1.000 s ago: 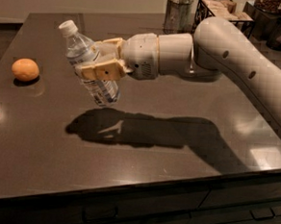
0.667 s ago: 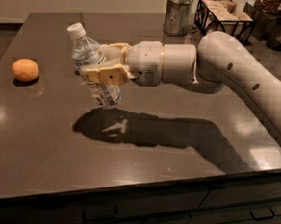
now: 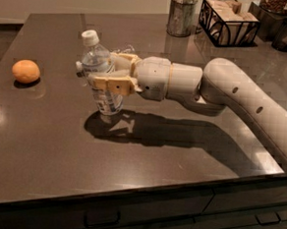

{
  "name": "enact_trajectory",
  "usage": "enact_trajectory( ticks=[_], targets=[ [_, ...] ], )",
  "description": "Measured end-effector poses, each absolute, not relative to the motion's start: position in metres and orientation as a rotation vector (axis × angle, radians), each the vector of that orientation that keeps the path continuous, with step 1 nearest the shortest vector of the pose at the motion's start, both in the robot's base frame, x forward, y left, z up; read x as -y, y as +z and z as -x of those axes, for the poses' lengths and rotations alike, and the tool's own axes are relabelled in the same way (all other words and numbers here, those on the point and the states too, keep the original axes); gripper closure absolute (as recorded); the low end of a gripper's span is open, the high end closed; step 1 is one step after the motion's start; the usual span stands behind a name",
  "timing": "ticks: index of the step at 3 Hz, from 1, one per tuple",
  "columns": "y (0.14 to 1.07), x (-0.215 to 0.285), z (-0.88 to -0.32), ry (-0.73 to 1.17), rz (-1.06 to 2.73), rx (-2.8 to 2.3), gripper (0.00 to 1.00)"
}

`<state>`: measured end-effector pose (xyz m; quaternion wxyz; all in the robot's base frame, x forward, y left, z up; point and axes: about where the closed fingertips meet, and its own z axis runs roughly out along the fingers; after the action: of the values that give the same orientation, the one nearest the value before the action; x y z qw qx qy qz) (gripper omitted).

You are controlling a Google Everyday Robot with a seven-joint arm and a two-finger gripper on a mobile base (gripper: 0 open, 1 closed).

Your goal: Place blue plastic bottle upright

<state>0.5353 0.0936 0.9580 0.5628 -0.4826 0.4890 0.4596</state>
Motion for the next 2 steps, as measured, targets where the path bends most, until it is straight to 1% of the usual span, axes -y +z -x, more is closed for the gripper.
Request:
enact_trajectory(
  ticks=[1, 2],
  targets=[
    [0.9512, -0.0896, -0.5377, 1.096, 1.096, -1.143, 1.0],
    [0.9458, -0.0861, -0.5402, 1.123, 1.058, -1.136, 0.88]
  ],
)
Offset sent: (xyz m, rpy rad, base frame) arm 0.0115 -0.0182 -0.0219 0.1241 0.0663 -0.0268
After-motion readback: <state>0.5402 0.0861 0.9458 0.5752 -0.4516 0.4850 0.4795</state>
